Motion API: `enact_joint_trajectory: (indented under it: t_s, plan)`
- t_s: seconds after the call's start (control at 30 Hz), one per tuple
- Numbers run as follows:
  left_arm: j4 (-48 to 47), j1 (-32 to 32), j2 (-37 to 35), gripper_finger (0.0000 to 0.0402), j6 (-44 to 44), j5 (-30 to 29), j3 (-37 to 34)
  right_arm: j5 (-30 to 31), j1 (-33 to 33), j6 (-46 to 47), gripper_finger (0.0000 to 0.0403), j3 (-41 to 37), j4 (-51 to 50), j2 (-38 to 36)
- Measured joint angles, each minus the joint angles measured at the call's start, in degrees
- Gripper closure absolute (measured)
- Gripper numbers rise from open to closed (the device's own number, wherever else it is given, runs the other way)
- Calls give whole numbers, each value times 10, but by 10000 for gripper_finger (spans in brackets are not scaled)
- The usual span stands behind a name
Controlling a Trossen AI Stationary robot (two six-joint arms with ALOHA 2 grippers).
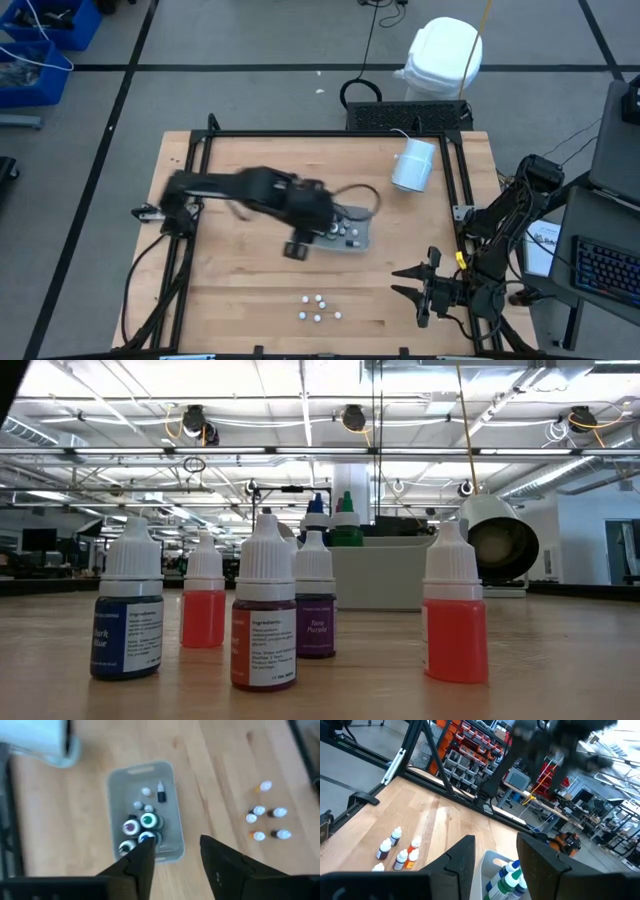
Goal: Pick & Place food coloring
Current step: Put the small yellow bottle into the gray bin
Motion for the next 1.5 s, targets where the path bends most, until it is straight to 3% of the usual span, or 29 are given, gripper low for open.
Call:
enact_joint_trajectory:
  t_s: [0.13, 0.23, 0.4, 0.53, 0.6, 0.7, 0.83, 1.07, 1.3, 1.5]
  plan:
    - [43, -34, -121, 286, -39, -45, -98, -4, 0, 15, 268, 0, 0, 0]
    - [131, -64, -229, 327, -68, -70, -249, -17, 0, 26, 268, 0, 0, 0]
    - [409, -119, -431, 391, -53, -91, -615, -17, 0, 45, 268, 0, -6, 0]
    - [689, -118, -563, 390, -77, -104, -899, -16, -4, 51, 268, 0, -11, 1]
    - [800, -111, -609, 387, -81, -93, -1002, -16, -11, 66, 268, 0, -14, 5]
    - [897, -105, -669, 396, -82, -77, -1103, -16, -30, 80, 268, 0, -13, 17]
    - [947, -105, -729, 390, -70, -82, -1165, -49, -70, 103, 268, 0, -14, 32]
    - [951, -105, -771, 388, -67, -86, -1188, -273, -168, 173, 274, 12, -14, 40]
    - [931, -105, -770, 394, -63, -85, -1207, -343, -217, 149, 286, 115, -52, 147]
    - [947, -105, -770, 369, -49, -82, -1211, -360, -217, 210, 283, 264, -203, 246]
